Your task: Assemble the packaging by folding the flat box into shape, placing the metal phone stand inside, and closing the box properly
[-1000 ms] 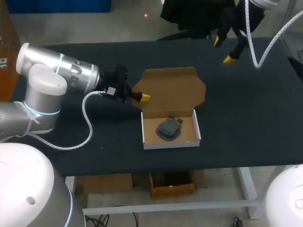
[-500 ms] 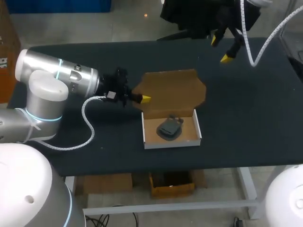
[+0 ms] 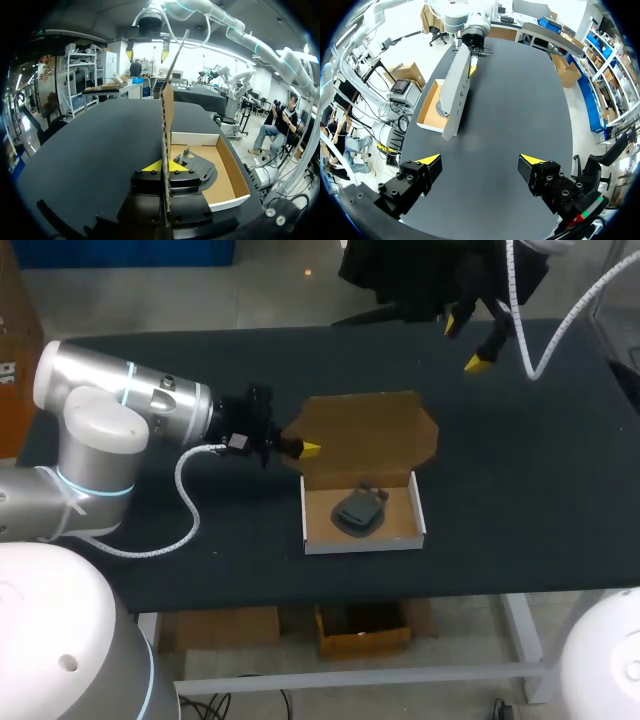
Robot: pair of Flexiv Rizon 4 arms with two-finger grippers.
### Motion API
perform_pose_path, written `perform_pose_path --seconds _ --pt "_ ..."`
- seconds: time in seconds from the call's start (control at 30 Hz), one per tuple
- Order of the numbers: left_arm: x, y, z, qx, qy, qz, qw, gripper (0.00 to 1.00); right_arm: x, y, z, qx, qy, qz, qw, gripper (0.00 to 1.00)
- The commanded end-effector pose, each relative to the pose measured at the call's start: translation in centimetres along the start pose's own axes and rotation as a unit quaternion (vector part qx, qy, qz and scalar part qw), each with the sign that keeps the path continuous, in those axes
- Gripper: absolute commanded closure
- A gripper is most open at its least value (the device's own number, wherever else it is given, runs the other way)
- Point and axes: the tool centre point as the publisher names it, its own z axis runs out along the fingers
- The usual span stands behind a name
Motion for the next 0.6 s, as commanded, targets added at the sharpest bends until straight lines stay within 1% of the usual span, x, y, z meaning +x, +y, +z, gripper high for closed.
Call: perform_pose_path --seconds 0.03,0.37,0.6 --pt "0.1 0.1 0.2 0.002 -0.006 0.002 1.0 1.0 -0.1 0.1 -0.1 0.0 0.003 -0.001 1.0 0.0" --pt "0.2 0.1 0.1 0.001 -0.012 0.008 1.0 1.0 -0.1 0.3 0.0 0.0 0.003 0.0 1.0 0.0" --pt "0.2 0.1 0.1 0.001 -0.012 0.008 1.0 1.0 -0.3 1.1 0.0 0.008 -0.001 0.007 1.0 0.0"
